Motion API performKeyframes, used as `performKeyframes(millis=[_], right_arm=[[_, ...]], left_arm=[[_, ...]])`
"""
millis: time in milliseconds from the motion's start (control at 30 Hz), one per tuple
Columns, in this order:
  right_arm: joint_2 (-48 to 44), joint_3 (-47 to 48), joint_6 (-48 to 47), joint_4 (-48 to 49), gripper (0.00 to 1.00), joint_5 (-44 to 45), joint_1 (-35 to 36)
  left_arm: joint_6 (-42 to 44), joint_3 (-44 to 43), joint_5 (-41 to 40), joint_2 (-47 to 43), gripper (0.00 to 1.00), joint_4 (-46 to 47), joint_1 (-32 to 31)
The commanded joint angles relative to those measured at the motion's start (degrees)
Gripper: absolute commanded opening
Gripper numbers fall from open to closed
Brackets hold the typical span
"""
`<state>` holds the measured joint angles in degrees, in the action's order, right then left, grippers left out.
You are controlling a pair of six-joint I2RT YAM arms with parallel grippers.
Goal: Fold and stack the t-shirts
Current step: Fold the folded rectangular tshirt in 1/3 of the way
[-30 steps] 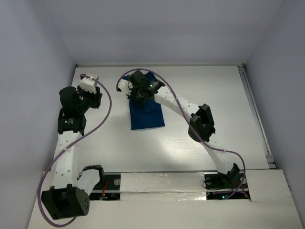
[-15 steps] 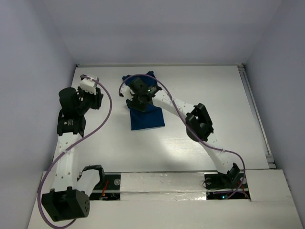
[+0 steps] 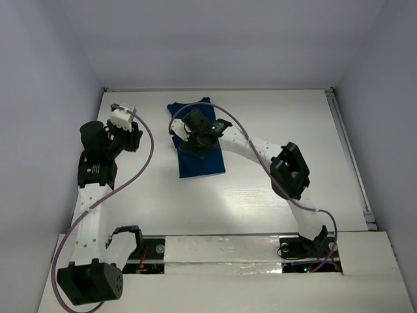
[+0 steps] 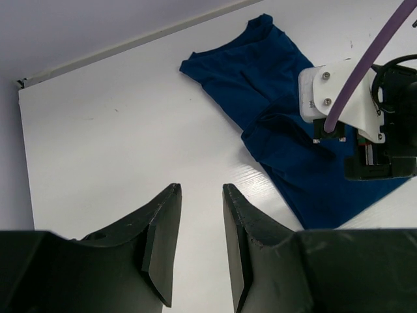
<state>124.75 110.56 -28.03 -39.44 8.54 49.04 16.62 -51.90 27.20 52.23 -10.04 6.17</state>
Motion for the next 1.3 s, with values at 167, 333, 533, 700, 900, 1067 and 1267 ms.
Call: performKeyframes(millis=[167, 333, 533, 700, 900, 1067, 1267], right_arm=[[1.5, 0.4, 1.2, 1.4, 0.7, -3.6, 0.4], [3.7, 0.9, 1.0, 1.7, 0.7, -2.9, 0.4], [5.6, 1.1, 1.1, 2.1, 0.66, -1.6, 0.4], [5.8, 1.1, 1.5, 3.1, 0.62, -0.5, 0.4], [4.2, 2.4, 1.5, 2.7, 0.65, -0.4, -0.6], [4.5, 4.5, 1.1, 1.6, 0.64, -0.3, -1.1], [5.0, 5.0, 0.8, 1.4, 0.6, -1.1, -1.1]], left_arm=[[0.3, -1.0, 1.0, -1.8, 0.28, 0.1, 0.2], [0.4, -0.9, 0.8, -2.0, 0.28, 0.1, 0.2], [0.4, -0.6, 0.9, -2.2, 0.28, 0.0, 0.2], [0.6, 0.0, 0.8, -2.5, 0.28, 0.2, 0.2], [0.8, -0.1, 0.8, -2.4, 0.28, 0.4, 0.2], [0.4, -0.2, 1.2, -2.4, 0.28, 0.5, 0.2], [0.3, -0.2, 1.2, -2.5, 0.28, 0.6, 0.2]])
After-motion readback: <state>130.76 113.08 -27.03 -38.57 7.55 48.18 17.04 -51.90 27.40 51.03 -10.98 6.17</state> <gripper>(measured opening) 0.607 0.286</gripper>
